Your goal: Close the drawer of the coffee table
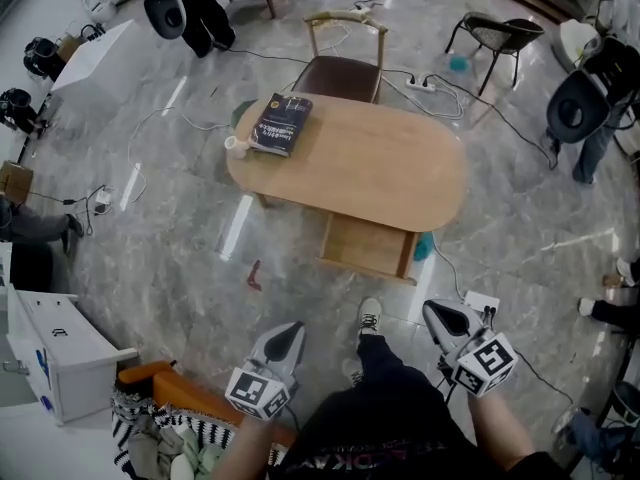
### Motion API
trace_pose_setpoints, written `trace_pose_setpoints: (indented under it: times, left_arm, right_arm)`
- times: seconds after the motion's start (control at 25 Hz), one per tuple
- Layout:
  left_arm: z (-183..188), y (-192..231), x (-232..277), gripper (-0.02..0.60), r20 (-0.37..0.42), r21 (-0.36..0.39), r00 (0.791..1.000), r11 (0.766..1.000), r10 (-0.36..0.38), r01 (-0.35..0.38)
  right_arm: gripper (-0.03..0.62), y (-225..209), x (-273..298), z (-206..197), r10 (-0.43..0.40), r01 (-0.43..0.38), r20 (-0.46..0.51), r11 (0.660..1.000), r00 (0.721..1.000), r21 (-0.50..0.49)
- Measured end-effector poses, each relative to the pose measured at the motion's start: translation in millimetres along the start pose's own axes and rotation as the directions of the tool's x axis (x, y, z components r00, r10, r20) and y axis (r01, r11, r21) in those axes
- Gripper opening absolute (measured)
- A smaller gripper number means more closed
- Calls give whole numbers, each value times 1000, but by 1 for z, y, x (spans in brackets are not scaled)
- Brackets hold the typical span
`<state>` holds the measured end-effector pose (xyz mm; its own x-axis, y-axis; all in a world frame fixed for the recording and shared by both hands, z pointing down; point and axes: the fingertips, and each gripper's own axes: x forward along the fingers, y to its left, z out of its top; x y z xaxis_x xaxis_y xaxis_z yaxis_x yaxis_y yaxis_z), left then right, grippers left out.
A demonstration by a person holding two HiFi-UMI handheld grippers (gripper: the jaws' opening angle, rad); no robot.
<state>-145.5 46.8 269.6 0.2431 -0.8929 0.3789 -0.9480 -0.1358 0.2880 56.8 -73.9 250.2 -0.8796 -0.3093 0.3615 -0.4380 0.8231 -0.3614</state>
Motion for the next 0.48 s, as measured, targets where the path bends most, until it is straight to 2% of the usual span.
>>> trace_pose_setpoints:
  times: [0.28, 0.48]
  left_arm:
    - [7, 30, 64, -2, -33, 56, 999, 998, -13, 15]
    - [-1, 53, 101, -2, -64, 78, 998, 997, -23, 27]
  right_arm:
    - [-2, -61, 37, 1, -39, 39, -9, 999, 999, 4]
    - [-2, -85, 56, -9, -62, 63, -19, 998, 998, 25]
